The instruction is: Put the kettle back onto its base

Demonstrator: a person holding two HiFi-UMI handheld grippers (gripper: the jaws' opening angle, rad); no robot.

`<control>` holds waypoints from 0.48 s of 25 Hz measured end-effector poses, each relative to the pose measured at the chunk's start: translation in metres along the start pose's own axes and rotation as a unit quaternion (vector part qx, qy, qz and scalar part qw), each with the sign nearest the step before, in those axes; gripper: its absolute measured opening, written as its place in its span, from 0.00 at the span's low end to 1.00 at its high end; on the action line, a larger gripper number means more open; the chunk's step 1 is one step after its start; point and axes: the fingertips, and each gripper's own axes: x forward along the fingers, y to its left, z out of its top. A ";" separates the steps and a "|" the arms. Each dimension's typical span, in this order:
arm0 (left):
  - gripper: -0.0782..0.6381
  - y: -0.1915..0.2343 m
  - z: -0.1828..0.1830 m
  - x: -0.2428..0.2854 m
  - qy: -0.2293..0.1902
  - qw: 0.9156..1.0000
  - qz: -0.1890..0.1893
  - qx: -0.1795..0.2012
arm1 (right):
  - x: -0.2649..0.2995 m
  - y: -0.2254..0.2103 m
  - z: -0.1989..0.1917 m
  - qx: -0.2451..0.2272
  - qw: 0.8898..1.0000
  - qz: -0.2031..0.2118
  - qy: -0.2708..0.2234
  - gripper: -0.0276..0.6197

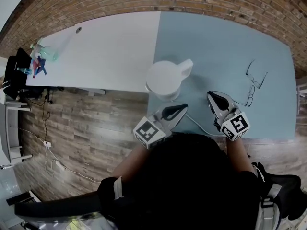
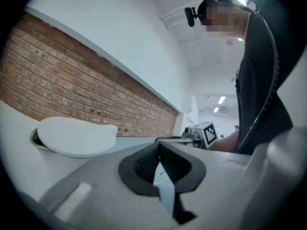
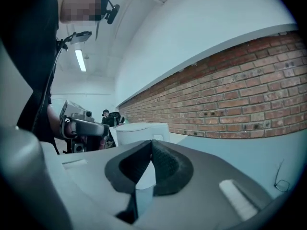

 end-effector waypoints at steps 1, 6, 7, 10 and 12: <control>0.11 -0.001 0.000 0.003 0.000 1.000 -0.002 0.002 | -0.002 0.003 -0.001 -0.005 1.000 0.004 0.002 0.05; 0.11 -0.005 0.001 0.012 -0.005 1.000 0.001 0.007 | -0.013 0.014 0.000 -0.004 1.000 0.024 -0.003 0.05; 0.11 -0.006 0.000 0.013 -0.004 1.000 0.002 0.006 | -0.014 0.017 -0.001 -0.005 1.000 0.030 -0.002 0.05; 0.11 -0.006 0.000 0.014 0.002 1.000 0.004 0.002 | -0.014 0.022 -0.001 -0.012 0.999 0.046 0.004 0.05; 0.11 -0.006 -0.002 0.017 -0.003 1.000 0.006 0.005 | -0.016 0.024 0.001 -0.013 0.998 0.053 0.007 0.05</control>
